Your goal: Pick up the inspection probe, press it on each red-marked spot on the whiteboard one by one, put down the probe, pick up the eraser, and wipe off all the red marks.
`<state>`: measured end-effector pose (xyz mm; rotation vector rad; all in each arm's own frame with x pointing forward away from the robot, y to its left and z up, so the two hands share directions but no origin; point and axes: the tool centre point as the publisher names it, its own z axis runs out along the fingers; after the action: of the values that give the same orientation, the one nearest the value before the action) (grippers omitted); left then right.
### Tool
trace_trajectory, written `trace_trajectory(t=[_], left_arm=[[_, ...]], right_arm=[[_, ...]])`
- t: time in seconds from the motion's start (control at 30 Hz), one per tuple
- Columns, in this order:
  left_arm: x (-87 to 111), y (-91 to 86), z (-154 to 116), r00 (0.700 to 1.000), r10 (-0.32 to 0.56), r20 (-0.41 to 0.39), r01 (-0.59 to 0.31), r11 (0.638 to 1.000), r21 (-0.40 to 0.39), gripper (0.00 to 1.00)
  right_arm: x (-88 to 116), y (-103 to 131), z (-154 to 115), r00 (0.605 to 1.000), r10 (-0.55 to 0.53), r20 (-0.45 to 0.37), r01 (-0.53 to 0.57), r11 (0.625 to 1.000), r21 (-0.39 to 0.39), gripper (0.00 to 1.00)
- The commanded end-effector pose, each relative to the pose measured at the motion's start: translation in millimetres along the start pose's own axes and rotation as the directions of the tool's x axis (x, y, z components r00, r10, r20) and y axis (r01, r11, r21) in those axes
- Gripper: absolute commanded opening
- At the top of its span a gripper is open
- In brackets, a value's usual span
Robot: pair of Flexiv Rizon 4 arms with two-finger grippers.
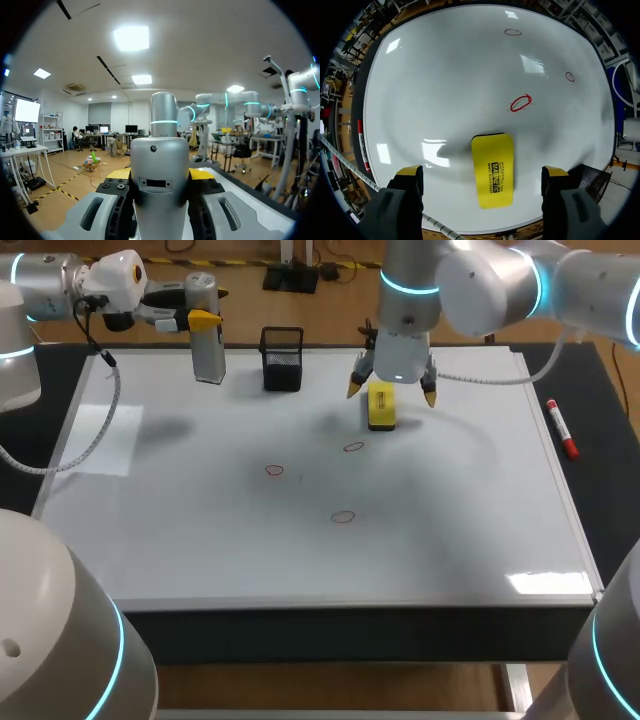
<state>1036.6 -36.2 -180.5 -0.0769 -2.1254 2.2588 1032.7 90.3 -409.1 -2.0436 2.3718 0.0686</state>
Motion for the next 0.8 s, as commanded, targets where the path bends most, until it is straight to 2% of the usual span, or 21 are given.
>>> trace_trajectory(t=[0.03, 0.3, 0.8], left_arm=[[0.1, -1.3, 0, 1.0, 0.0, 0.0, 0.0, 1.0, -0.001, 0.0], [0.1, -1.3, 0, 1.0, 0.0, 0.0, 0.0, 1.0, -0.001, 0.0], [0.1, -1.3, 0, 1.0, 0.0, 0.0, 0.0, 1.0, -0.001, 0.0]], right_arm=[[-3, 0, 0, 1.0, -0.006, -0.01, 0.006, 1.0, -0.003, 1.0], [-12, 2, 2, 0.999, -0.034, -0.001, 0.034, 0.999, -0.006, 1.0], [-15, 3, 6, 0.998, -0.061, -0.012, 0.061, 0.998, -0.013, 1.0]])
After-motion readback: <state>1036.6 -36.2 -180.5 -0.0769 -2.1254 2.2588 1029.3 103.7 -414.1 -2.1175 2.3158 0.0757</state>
